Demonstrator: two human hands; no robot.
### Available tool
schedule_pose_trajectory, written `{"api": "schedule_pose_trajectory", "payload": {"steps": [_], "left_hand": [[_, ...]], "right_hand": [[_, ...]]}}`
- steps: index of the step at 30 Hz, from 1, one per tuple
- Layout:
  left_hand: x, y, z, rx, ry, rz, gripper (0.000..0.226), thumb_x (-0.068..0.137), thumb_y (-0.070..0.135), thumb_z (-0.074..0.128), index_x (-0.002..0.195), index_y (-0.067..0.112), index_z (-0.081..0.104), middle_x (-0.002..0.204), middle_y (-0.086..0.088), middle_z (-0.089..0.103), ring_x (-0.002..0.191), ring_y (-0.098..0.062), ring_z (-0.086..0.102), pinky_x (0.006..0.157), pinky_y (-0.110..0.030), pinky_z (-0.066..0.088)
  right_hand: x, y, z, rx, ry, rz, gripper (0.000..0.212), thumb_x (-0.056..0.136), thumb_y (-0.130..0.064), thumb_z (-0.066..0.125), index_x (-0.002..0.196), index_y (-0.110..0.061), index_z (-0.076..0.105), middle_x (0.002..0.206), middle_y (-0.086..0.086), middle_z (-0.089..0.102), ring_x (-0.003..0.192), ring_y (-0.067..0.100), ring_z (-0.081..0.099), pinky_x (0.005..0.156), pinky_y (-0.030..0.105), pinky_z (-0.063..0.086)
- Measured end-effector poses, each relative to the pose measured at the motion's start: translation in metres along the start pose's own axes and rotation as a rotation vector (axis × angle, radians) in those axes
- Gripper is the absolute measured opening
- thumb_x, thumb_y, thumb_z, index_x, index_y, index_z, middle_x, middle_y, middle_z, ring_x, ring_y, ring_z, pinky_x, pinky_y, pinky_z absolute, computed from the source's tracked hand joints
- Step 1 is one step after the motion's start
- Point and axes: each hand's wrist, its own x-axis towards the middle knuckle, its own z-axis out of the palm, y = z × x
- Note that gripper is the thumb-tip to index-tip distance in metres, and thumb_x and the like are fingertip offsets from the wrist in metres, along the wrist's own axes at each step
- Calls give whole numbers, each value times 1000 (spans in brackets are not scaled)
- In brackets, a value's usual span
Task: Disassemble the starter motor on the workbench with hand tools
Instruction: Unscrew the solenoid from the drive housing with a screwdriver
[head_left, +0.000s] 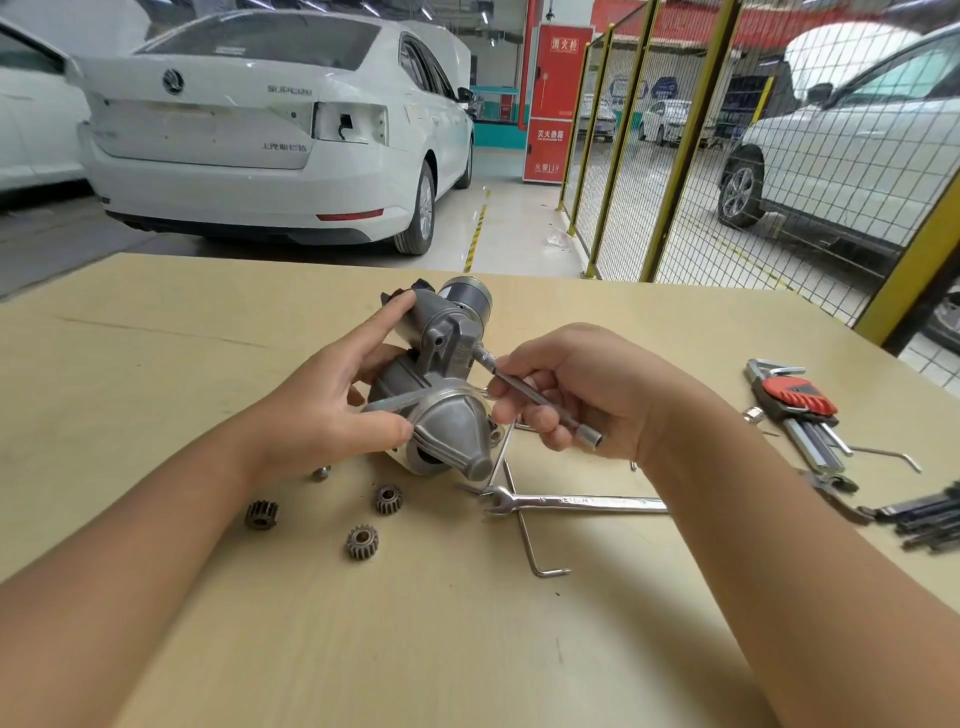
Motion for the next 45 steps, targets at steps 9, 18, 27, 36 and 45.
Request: {"api": "schedule_pose_trajectory", "payload": {"steps": [9,18,27,36,45], "left_hand": [[0,-1,0,-21,7,21,108,62,40,75,156,58,26,128,17,70,115,-2,65,81,-7,47],[-1,-1,-1,16,10,29,104,64,41,75,152,66,24,132,17,68,119,-7,65,91,-26,52],[-2,2,1,38,18,23,103,63,45,75,150,68,24,133,17,68,120,-4,64,96,-37,49],[-2,0,2,31,28,30,107,62,44,76,155,59,26,134,16,67,125,2,59,86,-15,48],[-5,14,13,156,82,129,106,61,54,79,152,58,23,117,56,53,115,25,51,85,4,33]], "right_hand": [[2,1,1,59,85,-38,14,93,-15,61,85,-3,62,60,11,59,36,9,43,33,17,34],[5,7,5,-61,67,-1,21,97,-24,60,92,-4,63,62,14,62,35,11,40,34,16,29],[3,5,5,-70,24,18,25,98,-20,54,86,-1,64,60,13,58,33,11,39,33,15,29],[0,4,4,-100,33,-50,25,102,-20,53,89,-1,62,60,10,55,35,10,36,33,16,27],[-2,-5,1,-587,260,-120,36,99,-30,60,75,-4,66,48,4,56,32,14,34,38,15,25]]}}
